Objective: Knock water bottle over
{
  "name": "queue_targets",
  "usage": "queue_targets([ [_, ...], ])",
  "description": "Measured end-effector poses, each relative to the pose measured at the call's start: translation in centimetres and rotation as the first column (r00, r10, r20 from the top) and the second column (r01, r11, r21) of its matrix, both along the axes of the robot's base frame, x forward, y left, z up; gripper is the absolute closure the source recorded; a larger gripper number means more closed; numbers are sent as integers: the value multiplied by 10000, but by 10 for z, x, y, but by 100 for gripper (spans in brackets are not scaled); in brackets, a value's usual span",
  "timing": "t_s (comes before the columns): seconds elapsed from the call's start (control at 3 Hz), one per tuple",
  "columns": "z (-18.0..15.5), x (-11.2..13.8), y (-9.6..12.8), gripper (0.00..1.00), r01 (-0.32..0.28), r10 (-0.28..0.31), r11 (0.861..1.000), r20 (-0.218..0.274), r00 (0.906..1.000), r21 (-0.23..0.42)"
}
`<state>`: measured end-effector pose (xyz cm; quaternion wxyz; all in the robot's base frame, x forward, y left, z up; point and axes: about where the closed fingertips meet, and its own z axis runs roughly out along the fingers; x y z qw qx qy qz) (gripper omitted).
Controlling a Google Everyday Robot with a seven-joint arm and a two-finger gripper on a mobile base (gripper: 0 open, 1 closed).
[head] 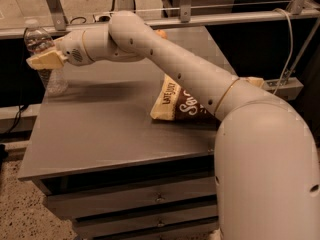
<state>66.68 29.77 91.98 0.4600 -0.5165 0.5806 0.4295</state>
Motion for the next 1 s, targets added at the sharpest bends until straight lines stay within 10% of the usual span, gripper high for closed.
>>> queue_targets([
  [0.67, 5, 9, -58, 100, 1066, -1038, 9913, 404, 9938, -775],
  [1.0, 24, 23, -120, 100, 1810, -1585, 9667, 1321, 9785, -1808],
])
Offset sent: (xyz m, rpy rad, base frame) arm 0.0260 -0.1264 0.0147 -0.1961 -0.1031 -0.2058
